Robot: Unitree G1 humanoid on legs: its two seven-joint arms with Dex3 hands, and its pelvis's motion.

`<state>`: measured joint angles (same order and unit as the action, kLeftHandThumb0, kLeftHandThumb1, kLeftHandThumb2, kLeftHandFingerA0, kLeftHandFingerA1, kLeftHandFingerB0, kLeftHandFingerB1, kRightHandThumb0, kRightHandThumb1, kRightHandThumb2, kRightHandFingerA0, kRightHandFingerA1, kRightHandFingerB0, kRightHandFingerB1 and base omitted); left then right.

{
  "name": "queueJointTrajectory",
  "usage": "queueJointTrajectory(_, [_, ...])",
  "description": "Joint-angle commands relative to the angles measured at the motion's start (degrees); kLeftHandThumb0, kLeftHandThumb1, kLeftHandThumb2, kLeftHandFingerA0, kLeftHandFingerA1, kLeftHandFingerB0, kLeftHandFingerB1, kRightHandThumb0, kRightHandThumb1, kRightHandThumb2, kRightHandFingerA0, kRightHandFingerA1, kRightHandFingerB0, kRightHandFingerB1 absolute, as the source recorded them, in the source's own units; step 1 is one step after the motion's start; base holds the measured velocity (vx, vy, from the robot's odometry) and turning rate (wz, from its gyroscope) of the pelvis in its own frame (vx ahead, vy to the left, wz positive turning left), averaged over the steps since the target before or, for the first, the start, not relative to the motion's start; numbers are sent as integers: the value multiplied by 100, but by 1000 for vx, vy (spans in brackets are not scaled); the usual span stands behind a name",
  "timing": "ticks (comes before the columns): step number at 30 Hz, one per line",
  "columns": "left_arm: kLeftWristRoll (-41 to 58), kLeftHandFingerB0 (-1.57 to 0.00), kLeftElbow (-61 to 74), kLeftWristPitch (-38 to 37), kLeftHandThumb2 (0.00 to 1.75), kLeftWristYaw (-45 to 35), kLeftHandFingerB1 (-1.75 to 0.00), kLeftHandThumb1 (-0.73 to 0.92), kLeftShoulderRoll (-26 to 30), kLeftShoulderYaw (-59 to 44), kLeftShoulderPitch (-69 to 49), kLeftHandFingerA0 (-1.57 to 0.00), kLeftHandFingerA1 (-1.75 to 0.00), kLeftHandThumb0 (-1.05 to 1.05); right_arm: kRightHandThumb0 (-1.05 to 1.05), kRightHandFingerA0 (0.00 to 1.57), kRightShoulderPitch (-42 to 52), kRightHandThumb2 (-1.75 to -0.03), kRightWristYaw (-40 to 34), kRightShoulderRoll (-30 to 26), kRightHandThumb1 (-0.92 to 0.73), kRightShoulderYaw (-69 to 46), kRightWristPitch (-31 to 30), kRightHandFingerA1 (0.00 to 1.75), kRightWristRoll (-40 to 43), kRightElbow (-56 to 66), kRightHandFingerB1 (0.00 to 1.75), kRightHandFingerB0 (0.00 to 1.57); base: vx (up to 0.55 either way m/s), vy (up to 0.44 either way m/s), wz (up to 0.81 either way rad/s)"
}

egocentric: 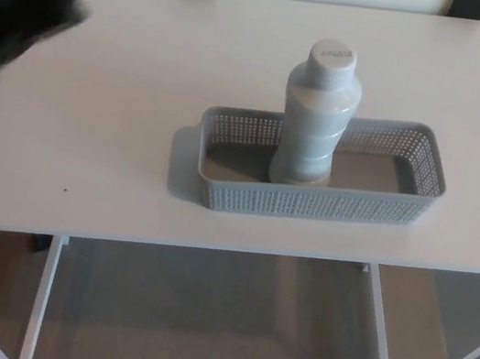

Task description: The robot walk up to a desk on which a bottle is kept on the left hand side and a container is kept on the right hand side. The robot uses its left hand to pick up the bottle and places it in the container.

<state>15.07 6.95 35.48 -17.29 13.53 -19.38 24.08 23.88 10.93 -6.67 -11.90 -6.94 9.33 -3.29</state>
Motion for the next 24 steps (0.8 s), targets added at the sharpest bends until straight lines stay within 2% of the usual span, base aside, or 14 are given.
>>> queueJointTrajectory(1, [992, 0, -350, -1605, 93, -1697, -15, 59, 304, -2636, -3513, 0, -17, -77, -18, 35, 39, -93, 4, -264, -51, -150, -85, 60, -45, 2, 48, 12, 0, 0, 0])
queueJointTrajectory(2, [1033, 0, -372, -1637, 93, -1738, -15, 59, 260, -2740, -3686, 0, -17, -77, -18, 35, 20, -93, 1, -276, -51, -152, -100, 60, -49, -5, 48, 12, 0, 0, 0])
queueJointTrajectory(3, [1068, 0, -566, -1744, 62, -1793, -20, 68, 229, -2913, -3893, 0, -16, -69, -18, 35, 11, -93, -17, -285, -52, -149, -79, 60, -75, -9, 49, 13, 0, 0, 0])
queueJointTrajectory(4, [1098, 0, -706, -1818, 62, -1828, -20, 68, 215, -3022, -4024, 0, -16, -69, -18, 35, 10, -93, -29, -288, -52, -147, -60, 60, -93, -10, 49, 13, 0, 0, 0])
queueJointTrajectory(5, [1120, 0, -998, -1940, 89, -1861, -16, 54, 222, -3177, -4209, 0, -16, -74, -19, 34, 7, -93, -48, -296, -51, -142, -33, 59, -125, -30, 49, 14, 0, 0, 0])
queueJointTrajectory(13, [428, 0, -3103, -2953, 88, -1390, -11, 56, 586, -3108, -4661, 0, -12, -74, -18, 34, 53, -93, -78, -301, -51, -122, -103, 59, -159, -36, 48, 13, 0, 0, 0])
queueJointTrajectory(16, [-86, 0, -5235, -3820, 91, -874, -12, 56, 989, -2660, -4646, 0, -12, -78, -17, 33, 86, -94, -77, -324, -52, -145, -106, 58, -161, -37, 48, 12, 0, 0, 0])
queueJointTrajectory(17, [-86, 0, -5235, -3820, 91, -874, -12, 56, 989, -2660, -4646, 0, -12, -78, -17, 33, 86, -94, -77, -324, -52, -145, -106, 58, -161, -37, 48, 12, 0, 0, 0])
queueJointTrajectory(18, [-138, 0, -5839, -3954, 92, -721, -10, 57, 1005, -2588, -4700, 0, -9, -81, -18, 33, 105, -94, -67, -335, -52, -147, -108, 58, -162, -50, 48, 13, 0, 0, 0])
queueJointTrajectory(20, [-429, 0, -6456, -4253, 100, -380, -5, 67, 944, -2239, -4905, 0, -5, -89, -18, 33, 92, -93, -42, -350, -52, -170, -50, 59, -145, -118, 48, 13, 0, 0, 0])
queueJointTrajectory(22, [-477, 0, -6570, -4343, 100, -313, -5, 67, 932, -2151, -4931, 0, -5, -89, -18, 33, 88, -93, -22, -351, -52, -177, -39, 59, -125, -140, 48, 13, 0, 0, 0])
queueJointTrajectory(23, [-591, 0, -6672, -4437, 107, -363, 0, 78, 967, -1994, -4991, 0, -1, -97, -19, 33, 95, -93, -19, -354, -51, -173, -45, 58, -129, -131, 48, 12, 0, 0, 0])
queueJointTrajectory(24, [-758, 0, -6797, -4547, 107, -430, -1, 79, 1015, -1774, -5078, 0, -2, -95, -19, 32, 123, -93, -18, -355, -51, -167, -51, 58, -137, -112, 48, 12, 0, 0, 0])
